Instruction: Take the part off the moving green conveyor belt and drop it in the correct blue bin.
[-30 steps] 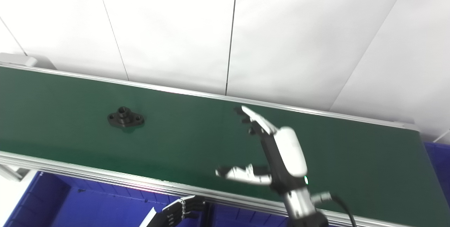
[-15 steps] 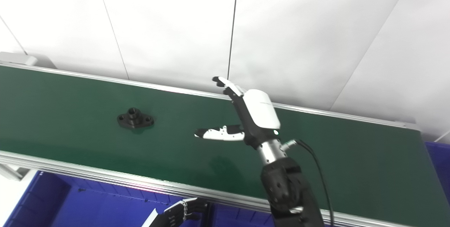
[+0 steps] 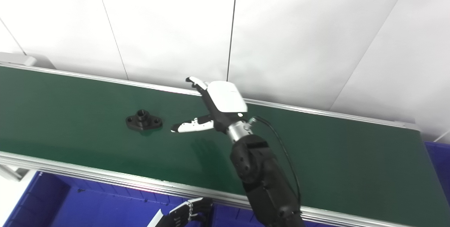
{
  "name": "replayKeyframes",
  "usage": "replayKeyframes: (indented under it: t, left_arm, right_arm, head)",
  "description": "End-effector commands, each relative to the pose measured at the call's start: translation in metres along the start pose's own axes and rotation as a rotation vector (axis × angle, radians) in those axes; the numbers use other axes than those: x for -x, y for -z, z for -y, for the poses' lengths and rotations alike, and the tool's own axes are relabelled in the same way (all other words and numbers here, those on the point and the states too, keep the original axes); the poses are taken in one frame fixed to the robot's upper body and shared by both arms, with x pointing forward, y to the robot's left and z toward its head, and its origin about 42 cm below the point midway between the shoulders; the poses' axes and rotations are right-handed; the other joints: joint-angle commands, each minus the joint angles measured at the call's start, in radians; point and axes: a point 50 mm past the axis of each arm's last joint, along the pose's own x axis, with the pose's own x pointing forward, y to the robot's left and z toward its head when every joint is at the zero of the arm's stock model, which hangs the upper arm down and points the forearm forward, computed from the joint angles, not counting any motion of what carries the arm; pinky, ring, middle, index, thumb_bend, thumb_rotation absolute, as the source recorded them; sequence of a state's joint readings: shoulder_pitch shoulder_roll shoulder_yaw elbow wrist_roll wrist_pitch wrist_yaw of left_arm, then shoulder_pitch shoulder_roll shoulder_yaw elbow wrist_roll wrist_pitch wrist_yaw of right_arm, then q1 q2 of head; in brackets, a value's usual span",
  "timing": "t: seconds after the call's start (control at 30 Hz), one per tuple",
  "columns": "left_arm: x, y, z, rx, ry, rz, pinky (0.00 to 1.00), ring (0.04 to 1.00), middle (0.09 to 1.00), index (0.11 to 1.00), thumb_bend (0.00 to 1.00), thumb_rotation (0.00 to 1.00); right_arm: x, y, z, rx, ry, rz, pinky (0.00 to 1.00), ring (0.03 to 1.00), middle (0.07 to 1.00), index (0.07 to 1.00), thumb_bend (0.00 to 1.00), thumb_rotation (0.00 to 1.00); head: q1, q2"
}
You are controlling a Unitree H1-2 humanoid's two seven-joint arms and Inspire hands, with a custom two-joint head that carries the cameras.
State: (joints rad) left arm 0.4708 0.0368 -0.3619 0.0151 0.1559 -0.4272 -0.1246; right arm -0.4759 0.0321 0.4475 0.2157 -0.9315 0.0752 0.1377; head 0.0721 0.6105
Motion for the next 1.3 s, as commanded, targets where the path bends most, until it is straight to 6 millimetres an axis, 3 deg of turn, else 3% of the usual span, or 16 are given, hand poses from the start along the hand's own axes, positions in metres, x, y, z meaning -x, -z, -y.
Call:
replayKeyframes:
  t: [0.0,0.53,0.83,1.27]
  left_arm:
    - [0.0,-0.01,0.002,0.015,0.0,0.056,0.72,0.81,0.827,0.808,0.88,0.59]
    - [0.005,-0.014,0.003,0.01,0.015,0.061,0.75,0.828,0.837,0.815,0.87,0.6]
    - [0.003,-0.018,0.013,0.01,0.006,0.073,0.76,0.833,0.837,0.809,0.86,0.61]
    - [0.002,-0.022,0.02,0.004,0.011,0.088,0.77,0.838,0.836,0.809,0.85,0.61]
  right_arm:
    - [-0.018,-0.022,0.017,0.023,0.059,0.027,0.57,0.739,0.829,0.872,0.93,0.62]
    - [-0.039,-0.049,-0.021,0.163,-0.056,0.041,0.55,0.71,0.818,0.861,0.93,0.7]
    - [-0.036,-0.027,-0.028,0.172,-0.086,0.004,0.55,0.695,0.809,0.846,0.91,0.69]
    - [-0.038,0.011,-0.022,0.142,-0.098,-0.083,0.52,0.683,0.787,0.834,0.9,0.63]
  head:
    - [-0.001,0.0]
    - [0.004,0.01]
    - [0.024,0.005]
    - [0.033,0.004]
